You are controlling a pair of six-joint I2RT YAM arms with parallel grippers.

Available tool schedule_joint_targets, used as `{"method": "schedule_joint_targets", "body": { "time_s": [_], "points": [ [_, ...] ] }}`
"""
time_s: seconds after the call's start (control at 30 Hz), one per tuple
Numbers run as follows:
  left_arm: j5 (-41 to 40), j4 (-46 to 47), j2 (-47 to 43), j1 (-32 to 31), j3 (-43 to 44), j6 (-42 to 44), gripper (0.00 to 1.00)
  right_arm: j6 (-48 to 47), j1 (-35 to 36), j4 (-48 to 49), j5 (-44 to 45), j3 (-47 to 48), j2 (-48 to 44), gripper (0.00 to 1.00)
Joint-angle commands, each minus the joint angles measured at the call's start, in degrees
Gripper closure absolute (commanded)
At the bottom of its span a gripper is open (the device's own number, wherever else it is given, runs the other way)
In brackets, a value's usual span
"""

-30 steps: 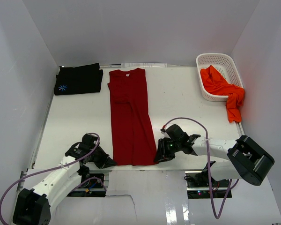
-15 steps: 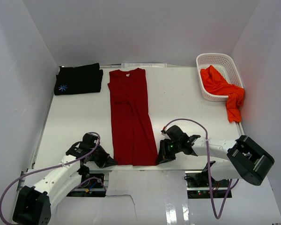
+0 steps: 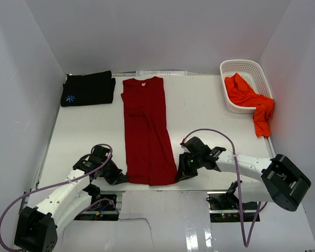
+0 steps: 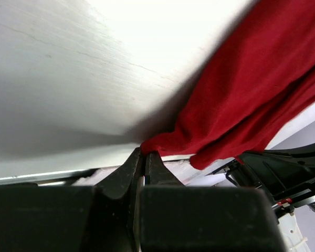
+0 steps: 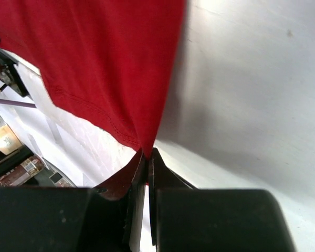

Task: Fold and stack the t-shirts
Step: Grab the bottom of the folded rectangular tshirt with both arms

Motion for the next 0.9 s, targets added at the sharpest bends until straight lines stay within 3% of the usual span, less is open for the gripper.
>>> {"method": "schedule_joint_targets", "body": {
  "time_s": [0.0, 0.47, 0.87],
  "points": [
    [-1.7, -2.5, -0.15, -0.08, 4.6, -0.19, 1.0, -1.87, -0.08, -2.34, -0.58, 3.49, -0.14, 0.92],
    [-2.76, -6.28, 2.48, 0.01, 14.71, -0.37, 1.0, -7.23, -3.86, -6.64, -1.55, 14.21, 3.47, 0.92],
    [-5.22, -5.14, 10.74, 1.32, 23.75, 2.18, 1.0, -11.54, -7.46, -10.51, -2.08, 22.3, 6.8, 0.92]
  ]
}}
